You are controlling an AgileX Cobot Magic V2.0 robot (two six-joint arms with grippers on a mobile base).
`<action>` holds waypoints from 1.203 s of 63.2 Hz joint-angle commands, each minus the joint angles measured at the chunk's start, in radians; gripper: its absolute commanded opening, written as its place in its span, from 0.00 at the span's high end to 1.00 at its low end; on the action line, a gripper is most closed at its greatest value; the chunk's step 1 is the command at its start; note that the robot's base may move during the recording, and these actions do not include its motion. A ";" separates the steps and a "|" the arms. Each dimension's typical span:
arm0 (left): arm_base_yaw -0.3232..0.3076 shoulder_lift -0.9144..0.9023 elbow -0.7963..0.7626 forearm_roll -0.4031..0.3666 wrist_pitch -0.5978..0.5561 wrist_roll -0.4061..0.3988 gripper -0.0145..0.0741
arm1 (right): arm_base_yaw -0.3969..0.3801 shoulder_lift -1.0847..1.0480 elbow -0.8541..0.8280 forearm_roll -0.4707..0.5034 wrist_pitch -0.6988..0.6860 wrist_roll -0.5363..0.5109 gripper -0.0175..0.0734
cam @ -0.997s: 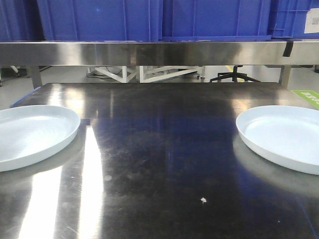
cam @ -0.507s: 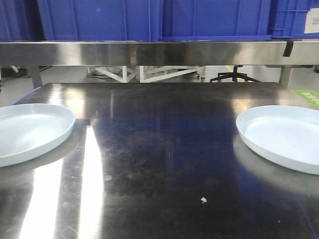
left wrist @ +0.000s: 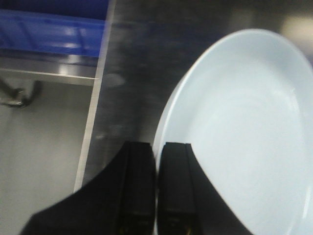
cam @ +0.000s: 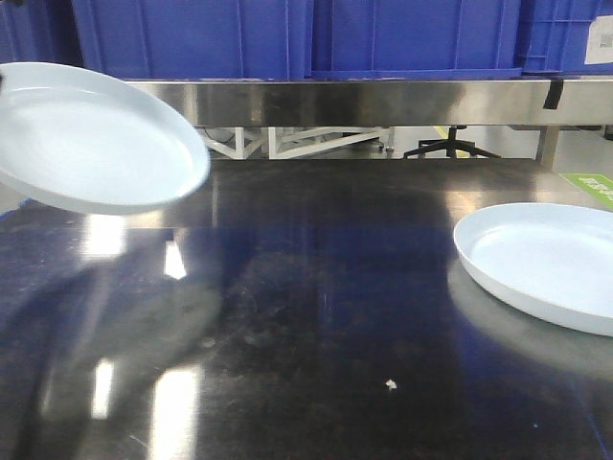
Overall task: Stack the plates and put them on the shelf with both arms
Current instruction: 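Grasp the nearer white plate's rim with the left gripper and lift it, then lower the plate onto the table center and open the left gripper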
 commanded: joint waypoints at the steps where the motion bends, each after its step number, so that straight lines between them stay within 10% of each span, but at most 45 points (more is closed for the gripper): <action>1: -0.064 -0.022 -0.036 -0.045 -0.092 -0.009 0.73 | -0.001 -0.014 -0.036 -0.009 -0.062 -0.008 0.18; 27: -0.318 0.183 -0.074 -0.119 -0.197 -0.009 0.73 | -0.001 -0.014 -0.036 -0.009 -0.029 -0.008 0.18; 50: -0.330 0.306 -0.143 -0.078 -0.179 0.030 0.72 | -0.001 -0.014 -0.036 -0.009 -0.029 -0.008 0.18; 67: -0.328 0.309 -0.146 -0.004 -0.143 0.030 0.35 | -0.001 -0.014 -0.036 -0.009 -0.029 -0.008 0.18; 76: -0.322 0.305 -0.153 0.031 -0.102 0.028 0.41 | -0.001 -0.014 -0.036 -0.009 -0.030 -0.008 0.18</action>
